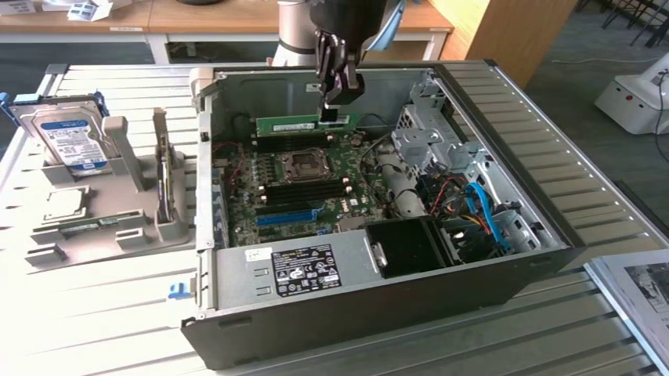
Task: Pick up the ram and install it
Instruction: 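Pick up the ram and move it above insertion slot, then insert the ram into the slot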
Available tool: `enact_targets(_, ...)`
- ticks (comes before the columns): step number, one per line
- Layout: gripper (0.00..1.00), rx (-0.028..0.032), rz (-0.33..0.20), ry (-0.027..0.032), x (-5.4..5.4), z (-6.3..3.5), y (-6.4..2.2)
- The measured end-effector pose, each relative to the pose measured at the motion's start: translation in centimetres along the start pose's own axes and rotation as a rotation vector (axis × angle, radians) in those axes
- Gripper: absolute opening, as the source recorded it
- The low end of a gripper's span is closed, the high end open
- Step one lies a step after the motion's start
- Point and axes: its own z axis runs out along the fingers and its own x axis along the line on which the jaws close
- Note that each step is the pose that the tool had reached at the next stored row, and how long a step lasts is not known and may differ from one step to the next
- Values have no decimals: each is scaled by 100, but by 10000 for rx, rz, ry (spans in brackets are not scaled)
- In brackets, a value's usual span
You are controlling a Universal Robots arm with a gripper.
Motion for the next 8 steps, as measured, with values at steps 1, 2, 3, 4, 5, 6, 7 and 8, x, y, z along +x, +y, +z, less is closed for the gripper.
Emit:
enact_targets(1, 12, 1, 0, -2, 0, 1, 0)
enact_targets(2, 12, 1, 0, -1, 0, 1, 0)
enact_targets(3, 12, 0, 0, -1, 0, 1, 0)
enact_targets(4, 12, 1, -1, -2, 0, 1, 0)
enact_targets(5, 12, 1, 0, -1, 0, 1, 0)
enact_targets(6, 12, 0, 0, -1, 0, 1, 0)
enact_targets(7, 12, 1, 0, -2, 0, 1, 0)
enact_targets(8, 12, 1, -1, -2, 0, 2, 0)
